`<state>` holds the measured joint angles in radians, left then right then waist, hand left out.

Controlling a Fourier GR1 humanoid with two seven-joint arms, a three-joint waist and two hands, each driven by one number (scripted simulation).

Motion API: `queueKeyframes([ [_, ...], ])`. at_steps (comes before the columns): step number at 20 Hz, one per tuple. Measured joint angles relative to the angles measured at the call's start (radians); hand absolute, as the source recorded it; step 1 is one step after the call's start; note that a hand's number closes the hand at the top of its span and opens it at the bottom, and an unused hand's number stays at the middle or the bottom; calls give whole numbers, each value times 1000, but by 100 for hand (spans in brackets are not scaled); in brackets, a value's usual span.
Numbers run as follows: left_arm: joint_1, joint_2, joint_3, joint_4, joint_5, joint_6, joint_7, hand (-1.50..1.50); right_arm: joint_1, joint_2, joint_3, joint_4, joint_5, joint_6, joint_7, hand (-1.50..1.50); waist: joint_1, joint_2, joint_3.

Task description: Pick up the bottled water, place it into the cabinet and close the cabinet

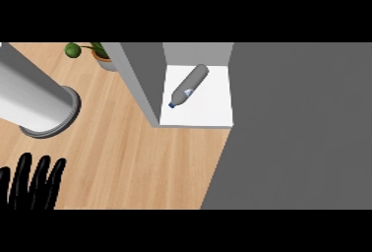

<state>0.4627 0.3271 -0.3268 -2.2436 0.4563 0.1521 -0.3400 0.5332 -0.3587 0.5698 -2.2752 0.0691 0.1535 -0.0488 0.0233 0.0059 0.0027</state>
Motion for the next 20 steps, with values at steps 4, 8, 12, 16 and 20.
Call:
queueKeyframes([
  [4,86,32,59,-38,63,-59,-31,-150,-39,2,6,-16,45,8,52,150,7,1,0],
  [8,145,61,114,-59,122,-114,-44,-150,-87,28,7,-24,71,11,114,150,16,2,-1],
  [12,182,89,174,-62,165,-164,-52,-150,-159,88,4,-8,62,12,173,150,26,0,-3],
  [16,220,116,242,-56,220,-224,-60,-150,-237,234,112,44,40,-41,269,150,32,3,-2],
  [20,282,130,319,-51,280,-303,-84,-150,-387,306,173,115,-5,-155,348,150,32,3,-2],
])
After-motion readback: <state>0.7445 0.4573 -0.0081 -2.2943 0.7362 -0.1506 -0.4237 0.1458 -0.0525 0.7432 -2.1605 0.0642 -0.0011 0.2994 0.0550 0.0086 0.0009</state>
